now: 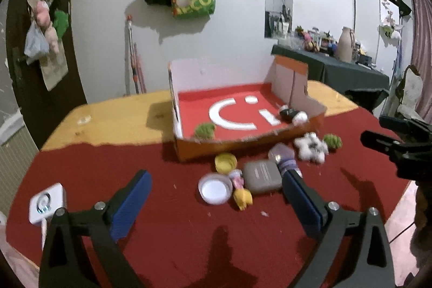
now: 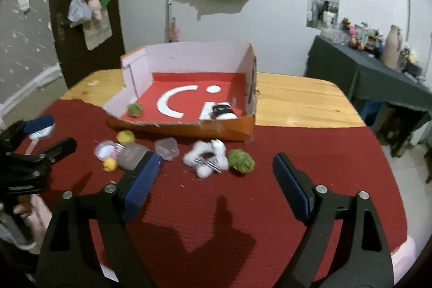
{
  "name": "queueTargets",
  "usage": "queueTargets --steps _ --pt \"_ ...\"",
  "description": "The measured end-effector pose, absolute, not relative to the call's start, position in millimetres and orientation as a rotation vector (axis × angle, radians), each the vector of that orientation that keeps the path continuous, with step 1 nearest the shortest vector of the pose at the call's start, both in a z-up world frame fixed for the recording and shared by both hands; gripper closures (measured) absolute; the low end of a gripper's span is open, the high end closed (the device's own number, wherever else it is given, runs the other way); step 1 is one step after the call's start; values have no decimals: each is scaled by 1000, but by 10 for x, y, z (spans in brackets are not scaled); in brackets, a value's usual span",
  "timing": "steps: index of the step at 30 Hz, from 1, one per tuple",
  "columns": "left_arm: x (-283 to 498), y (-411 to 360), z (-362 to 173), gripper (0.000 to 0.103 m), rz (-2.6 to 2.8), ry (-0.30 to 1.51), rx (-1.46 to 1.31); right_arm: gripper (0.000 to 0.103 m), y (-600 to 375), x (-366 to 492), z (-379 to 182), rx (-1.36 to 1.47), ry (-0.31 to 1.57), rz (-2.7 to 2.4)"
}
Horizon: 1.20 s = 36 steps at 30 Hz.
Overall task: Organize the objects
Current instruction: 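Open both tools and lift them back out of the box, then grasp the white round lid with left tool while right tool grasps another green ball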
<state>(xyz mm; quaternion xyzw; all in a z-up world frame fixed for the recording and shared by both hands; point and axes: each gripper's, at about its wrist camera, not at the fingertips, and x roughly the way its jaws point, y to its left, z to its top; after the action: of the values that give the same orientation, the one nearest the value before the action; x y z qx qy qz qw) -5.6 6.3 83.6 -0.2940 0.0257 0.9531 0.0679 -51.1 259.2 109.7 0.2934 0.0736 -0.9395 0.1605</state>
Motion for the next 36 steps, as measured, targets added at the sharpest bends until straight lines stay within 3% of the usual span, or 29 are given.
queueTargets --steps 15,29,36 --pt "-193 80 260 4 2754 -58 -1153 17 2471 -597 470 1027 148 -2604" --pt "-371 -147 326 4 2759 -88 -1184 17 2524 -793 555 1052 175 -2594" --pt "-449 -280 391 4 2737 -19 -1203 17 2676 -1015 620 1095 281 -2556"
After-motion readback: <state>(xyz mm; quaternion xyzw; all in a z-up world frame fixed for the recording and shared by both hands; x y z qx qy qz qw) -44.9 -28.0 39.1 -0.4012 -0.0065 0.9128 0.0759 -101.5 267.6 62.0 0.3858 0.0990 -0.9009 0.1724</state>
